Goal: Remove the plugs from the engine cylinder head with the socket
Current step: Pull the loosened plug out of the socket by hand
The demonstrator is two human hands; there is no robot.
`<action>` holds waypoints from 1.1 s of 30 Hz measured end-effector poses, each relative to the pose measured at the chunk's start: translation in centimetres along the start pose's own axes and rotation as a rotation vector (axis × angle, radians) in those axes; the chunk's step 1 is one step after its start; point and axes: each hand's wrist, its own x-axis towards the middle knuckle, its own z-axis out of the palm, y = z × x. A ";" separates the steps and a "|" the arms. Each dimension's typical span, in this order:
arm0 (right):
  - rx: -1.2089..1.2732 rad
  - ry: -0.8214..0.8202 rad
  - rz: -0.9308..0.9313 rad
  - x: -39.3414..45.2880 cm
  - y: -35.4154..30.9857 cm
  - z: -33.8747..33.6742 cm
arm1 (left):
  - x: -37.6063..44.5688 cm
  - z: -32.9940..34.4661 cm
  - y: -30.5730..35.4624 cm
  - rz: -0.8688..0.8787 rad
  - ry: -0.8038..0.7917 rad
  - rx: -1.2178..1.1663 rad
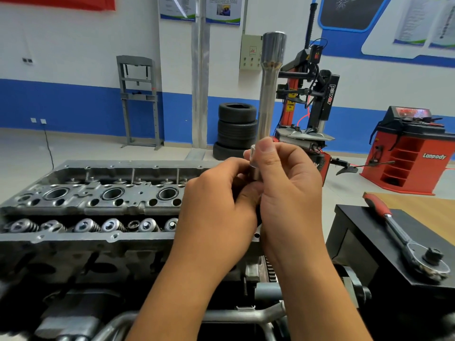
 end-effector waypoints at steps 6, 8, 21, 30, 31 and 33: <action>-0.050 -0.002 -0.006 0.1 -0.1 0.5 | 0.0 -0.4 0.1 0.049 -0.080 0.038; -0.060 -0.005 -0.006 0.0 -0.1 0.3 | 0.1 -0.4 0.1 0.045 -0.086 0.027; -0.048 -0.032 -0.016 -0.1 -0.1 0.1 | 0.0 -0.2 0.5 -0.006 -0.045 0.128; 0.020 -0.038 0.047 0.0 -0.2 0.2 | -0.2 -0.1 0.9 -0.001 -0.044 0.227; 0.037 -0.034 0.052 -0.1 -0.3 0.2 | -0.2 -0.1 0.9 -0.003 -0.043 0.239; 0.032 -0.025 0.042 -0.1 -0.3 0.2 | -0.3 -0.1 0.9 -0.002 -0.034 0.257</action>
